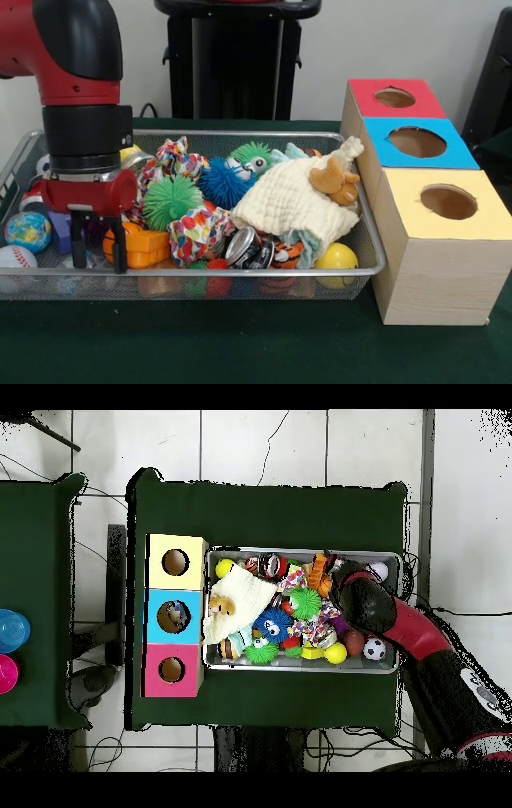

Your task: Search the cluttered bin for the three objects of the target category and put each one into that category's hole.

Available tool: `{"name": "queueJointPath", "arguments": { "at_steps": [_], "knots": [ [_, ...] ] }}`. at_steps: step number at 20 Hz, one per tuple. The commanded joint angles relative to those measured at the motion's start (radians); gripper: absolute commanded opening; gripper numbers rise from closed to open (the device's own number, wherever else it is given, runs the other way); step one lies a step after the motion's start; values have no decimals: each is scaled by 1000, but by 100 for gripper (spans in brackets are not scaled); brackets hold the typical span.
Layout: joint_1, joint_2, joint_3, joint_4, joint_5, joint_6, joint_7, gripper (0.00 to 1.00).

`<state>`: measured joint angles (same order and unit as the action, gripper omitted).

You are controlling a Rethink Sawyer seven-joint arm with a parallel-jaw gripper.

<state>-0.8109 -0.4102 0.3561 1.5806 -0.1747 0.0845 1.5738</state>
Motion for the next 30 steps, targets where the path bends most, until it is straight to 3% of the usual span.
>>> {"name": "queueJointPath", "arguments": {
  "at_steps": [1, 5, 8, 15, 20, 24, 28, 30],
  "knots": [
    [-25, 107, -57, -125, -80, 51, -3, 100],
    [-9, 153, -80, -175, -157, 13, -34, 100],
    [33, 189, -121, -193, -184, -39, -2, 100],
    [-5, 209, -71, -176, -177, -91, 64, 100],
    [11, 207, -74, -183, -155, -86, 82, 100],
    [92, 237, -196, -248, -170, -94, 73, 100],
    [147, 237, -258, -288, -166, -59, 66, 100],
    [209, 262, -357, -324, -147, -70, 94, 100]
  ]
}}
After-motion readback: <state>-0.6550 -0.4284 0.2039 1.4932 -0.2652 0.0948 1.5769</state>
